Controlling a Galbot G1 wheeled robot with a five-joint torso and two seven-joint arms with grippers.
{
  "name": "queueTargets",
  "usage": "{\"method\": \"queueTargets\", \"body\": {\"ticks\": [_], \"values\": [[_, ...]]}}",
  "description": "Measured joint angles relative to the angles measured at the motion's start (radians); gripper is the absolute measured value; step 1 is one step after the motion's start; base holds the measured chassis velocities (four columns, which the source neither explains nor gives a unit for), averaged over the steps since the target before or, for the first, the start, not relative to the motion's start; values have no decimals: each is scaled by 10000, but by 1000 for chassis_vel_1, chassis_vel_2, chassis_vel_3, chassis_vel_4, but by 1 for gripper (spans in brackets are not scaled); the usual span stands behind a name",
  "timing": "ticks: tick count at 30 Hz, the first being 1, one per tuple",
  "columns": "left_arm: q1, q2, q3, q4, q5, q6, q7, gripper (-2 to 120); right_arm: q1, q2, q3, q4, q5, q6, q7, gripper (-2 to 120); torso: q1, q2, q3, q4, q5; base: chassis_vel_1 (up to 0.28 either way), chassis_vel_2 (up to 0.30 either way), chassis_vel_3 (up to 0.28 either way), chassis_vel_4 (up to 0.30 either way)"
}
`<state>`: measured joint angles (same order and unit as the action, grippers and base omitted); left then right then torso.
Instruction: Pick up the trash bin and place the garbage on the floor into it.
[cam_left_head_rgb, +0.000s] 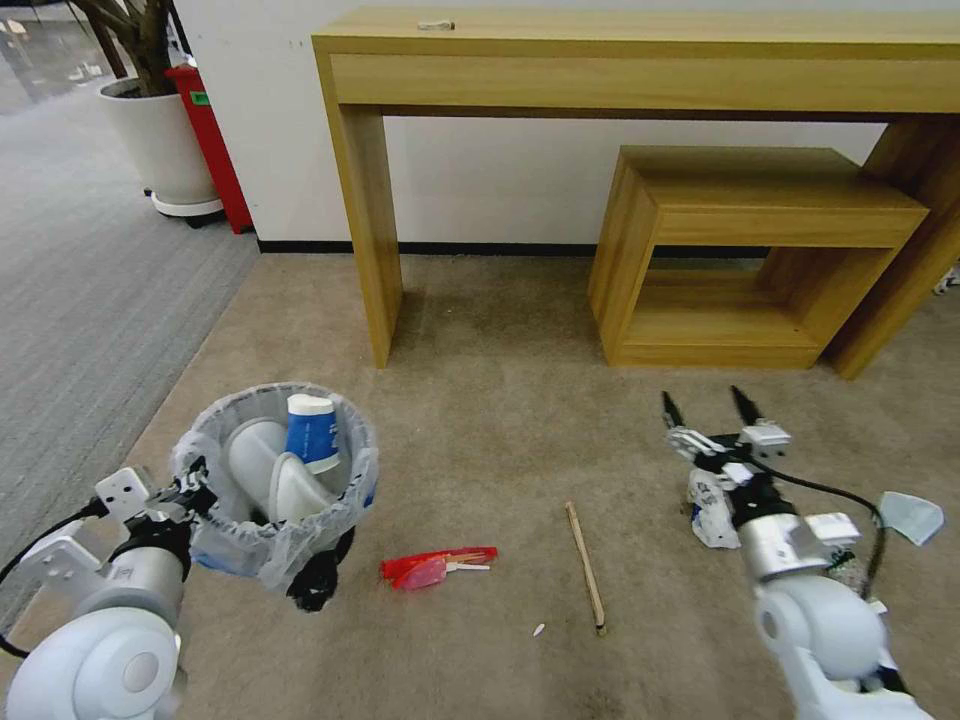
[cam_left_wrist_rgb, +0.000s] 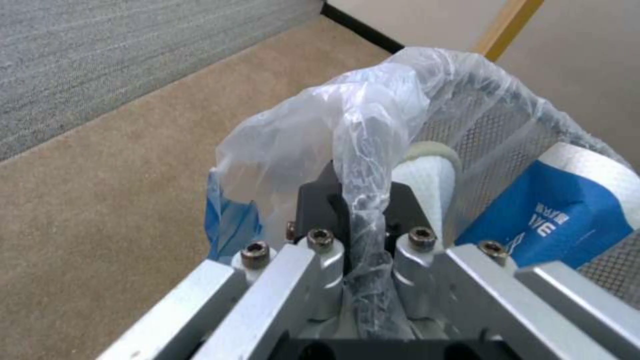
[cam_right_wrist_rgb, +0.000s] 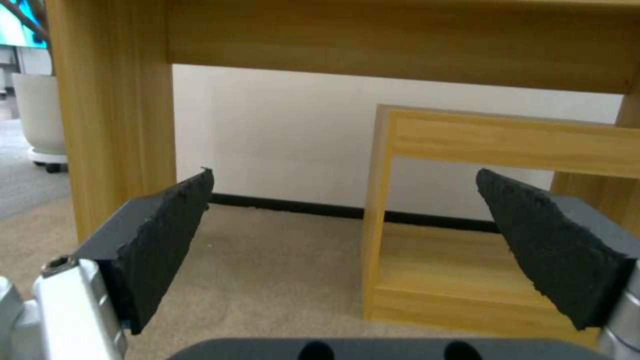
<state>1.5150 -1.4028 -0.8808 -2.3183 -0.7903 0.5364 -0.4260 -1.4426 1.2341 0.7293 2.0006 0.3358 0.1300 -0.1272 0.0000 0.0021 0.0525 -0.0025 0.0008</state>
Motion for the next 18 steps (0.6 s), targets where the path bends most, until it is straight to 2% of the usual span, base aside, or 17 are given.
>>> {"method": "queueTargets", "body": {"ticks": [12, 15, 18], "values": [[277, 113, -200, -359, -127, 1, 8, 3, 116, 387, -817, -341, -179, -271, -29, 100, 0, 0, 1, 2, 0, 0, 0, 0, 0], [372, 115, -227, -397, -130, -3, 14, 3, 195, 428, -1065, -495, -274, -679, -75, 100, 0, 0, 1, 1, -1, 0, 0, 0, 0], [482, 129, -207, -412, -99, -29, 17, 3, 306, 400, -1479, -767, -275, -1834, -79, 100, 0, 0, 1, 1, 0, 0, 0, 0, 0]]}}
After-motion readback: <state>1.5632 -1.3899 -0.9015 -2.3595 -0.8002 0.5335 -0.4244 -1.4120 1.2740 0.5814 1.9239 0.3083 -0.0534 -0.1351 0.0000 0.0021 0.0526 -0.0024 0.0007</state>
